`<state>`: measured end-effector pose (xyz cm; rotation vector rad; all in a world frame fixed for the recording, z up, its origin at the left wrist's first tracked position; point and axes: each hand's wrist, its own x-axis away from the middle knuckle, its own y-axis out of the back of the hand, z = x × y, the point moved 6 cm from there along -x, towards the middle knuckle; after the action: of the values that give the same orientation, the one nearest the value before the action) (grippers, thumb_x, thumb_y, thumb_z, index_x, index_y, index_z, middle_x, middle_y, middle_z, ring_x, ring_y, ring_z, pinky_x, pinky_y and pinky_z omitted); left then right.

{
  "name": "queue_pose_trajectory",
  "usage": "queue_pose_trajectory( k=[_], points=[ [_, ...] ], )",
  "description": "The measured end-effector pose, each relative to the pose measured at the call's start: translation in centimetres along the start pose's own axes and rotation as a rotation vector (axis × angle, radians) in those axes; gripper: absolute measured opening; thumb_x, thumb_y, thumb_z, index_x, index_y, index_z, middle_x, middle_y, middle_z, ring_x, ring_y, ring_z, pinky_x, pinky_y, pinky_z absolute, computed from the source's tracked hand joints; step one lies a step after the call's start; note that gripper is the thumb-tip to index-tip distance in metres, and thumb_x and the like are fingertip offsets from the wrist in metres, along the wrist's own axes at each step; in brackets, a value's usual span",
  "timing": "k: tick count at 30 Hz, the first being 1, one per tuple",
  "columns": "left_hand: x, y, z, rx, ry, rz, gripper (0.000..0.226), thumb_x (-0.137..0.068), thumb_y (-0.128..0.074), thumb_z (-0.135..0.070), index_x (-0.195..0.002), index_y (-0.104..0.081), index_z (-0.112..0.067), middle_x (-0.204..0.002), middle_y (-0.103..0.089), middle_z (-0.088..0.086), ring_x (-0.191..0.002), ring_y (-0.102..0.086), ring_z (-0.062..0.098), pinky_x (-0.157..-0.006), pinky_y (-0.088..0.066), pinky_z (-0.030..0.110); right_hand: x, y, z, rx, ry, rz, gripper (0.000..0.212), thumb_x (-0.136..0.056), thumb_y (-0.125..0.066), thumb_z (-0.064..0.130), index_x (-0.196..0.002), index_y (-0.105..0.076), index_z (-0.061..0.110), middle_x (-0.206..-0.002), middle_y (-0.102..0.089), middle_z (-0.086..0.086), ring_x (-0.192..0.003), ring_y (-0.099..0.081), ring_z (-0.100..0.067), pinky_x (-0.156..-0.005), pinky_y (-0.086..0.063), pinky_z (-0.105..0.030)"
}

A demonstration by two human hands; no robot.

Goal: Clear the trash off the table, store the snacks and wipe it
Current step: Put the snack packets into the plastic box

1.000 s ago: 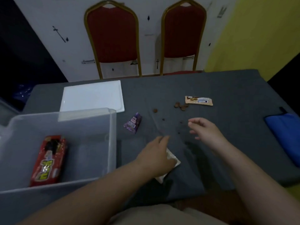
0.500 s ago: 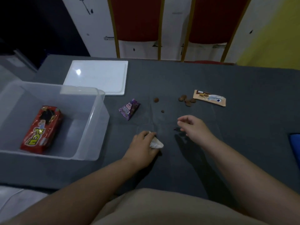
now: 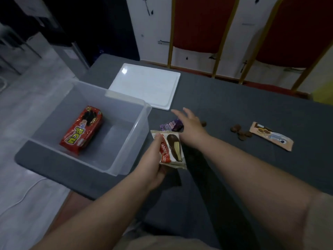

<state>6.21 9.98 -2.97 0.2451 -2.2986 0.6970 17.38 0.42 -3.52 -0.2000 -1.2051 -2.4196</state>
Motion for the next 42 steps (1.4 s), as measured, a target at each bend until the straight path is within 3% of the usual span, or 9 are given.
queue_pose_trajectory(
  k=[7,14,17,21,26,31,38,40,42],
  points=[
    [2.5,-2.0,-1.4,0.075,0.025,0.106,0.034,-0.079,-0.056,-0.037,-0.098,-0.068,-0.011,-0.09,-0.073,0.012,-0.084,-0.067,0.024,-0.094,-0.046,0.043,-0.6,-1.9,-0.9,0.27,0.082,0.046,0.036,-0.088,-0.055,0.036,-0.124,-0.051,0.031,-0.124,-0.05,-0.006,-0.117,-0.042,-0.028,-0.096,-0.036,-0.034],
    [3.6,-3.1,-4.2,-0.059,0.04,0.182,0.019,-0.091,-0.051,-0.02,-0.09,-0.066,-0.009,-0.074,-0.073,0.009,-0.063,-0.07,0.019,-0.073,-0.054,0.037,2.9,2.7,-0.3,-0.552,-0.232,-0.242,0.002,-0.084,-0.063,0.016,-0.085,-0.065,0.015,-0.08,-0.067,-0.003,-0.075,-0.062,-0.018,-0.066,-0.049,-0.027],
    [4.3,-3.0,-8.2,-0.112,-0.052,0.231,0.017,-0.091,-0.052,-0.02,-0.092,-0.066,-0.011,-0.081,-0.073,0.009,-0.07,-0.07,0.019,-0.079,-0.053,0.036,4.6,5.2,3.3,-0.752,-0.243,-0.383,0.023,-0.087,-0.064,0.024,-0.088,-0.068,0.002,-0.071,-0.066,-0.004,-0.067,-0.059,-0.017,-0.064,-0.048,-0.022],
    [4.3,-0.2,-15.5,-0.245,-0.228,0.205,0.019,-0.092,-0.052,-0.024,-0.101,-0.062,-0.011,-0.081,-0.073,0.006,-0.07,-0.07,0.016,-0.066,-0.059,0.03,6.3,7.0,10.0,-0.916,-0.184,-0.44,0.032,-0.092,-0.053,0.044,-0.078,-0.064,0.018,-0.061,-0.061,0.009,-0.06,-0.053,-0.008,-0.057,-0.042,-0.023],
    [1.3,5.7,-20.9,-0.439,-0.317,0.083,0.018,-0.095,-0.051,-0.022,-0.1,-0.063,-0.008,-0.078,-0.073,0.006,-0.066,-0.069,0.016,-0.057,-0.054,0.026,4.8,1.7,17.3,-1.184,-0.244,-0.269,0.032,-0.101,-0.038,0.034,-0.098,-0.063,0.014,-0.093,-0.071,-0.007,-0.076,-0.064,-0.018,-0.072,-0.053,-0.034],
    [-3.6,11.7,-21.3,-0.744,-0.25,-0.03,0.02,-0.091,-0.056,-0.027,-0.088,-0.068,-0.012,-0.092,-0.073,0.011,-0.09,-0.068,0.028,-0.089,-0.053,0.046,1.4,-5.6,18.6,-1.287,-0.573,-0.326,0.03,-0.101,-0.039,0.025,-0.081,-0.059,0.014,-0.08,-0.064,-0.005,-0.068,-0.057,-0.016,-0.071,-0.049,-0.033],
    [-6.8,12.9,-19.6,-1.154,-0.072,0.018,0.018,-0.096,-0.049,-0.021,-0.084,-0.059,-0.013,-0.086,-0.066,0.008,-0.071,-0.061,0.016,-0.067,-0.052,0.029,-1.5,-10.2,16.2,-1.221,-0.834,-0.371,0.026,-0.095,-0.037,0.002,-0.098,-0.063,0.005,-0.077,-0.06,-0.01,-0.027,-0.052,-0.009,-0.028,-0.044,-0.02],
    [-7.4,12.8,-18.8,-1.249,-0.053,0.039,0.019,-0.096,-0.046,-0.015,-0.1,-0.061,-0.005,-0.1,-0.068,0.015,-0.078,-0.064,0.023,-0.063,-0.053,0.028,-1.4,-10.2,16.4,-1.168,-0.858,-0.38,0.027,-0.098,-0.035,0.0,-0.092,-0.062,0.0,-0.063,-0.06,-0.011,-0.03,-0.054,-0.014,-0.026,-0.04,-0.018],
    [-7.7,12.6,-18.4,-1.332,-0.05,0.076,0.029,-0.096,-0.042,-0.011,-0.116,-0.057,0.005,-0.112,-0.065,0.023,-0.08,-0.064,0.029,-0.056,-0.05,0.026,-1.6,-10.3,16.3,-1.029,-0.84,-0.321,0.029,-0.1,-0.032,0.001,-0.11,-0.059,-0.005,-0.08,-0.064,-0.022,-0.059,-0.06,-0.024,-0.044,-0.047,-0.015]
  ],
)
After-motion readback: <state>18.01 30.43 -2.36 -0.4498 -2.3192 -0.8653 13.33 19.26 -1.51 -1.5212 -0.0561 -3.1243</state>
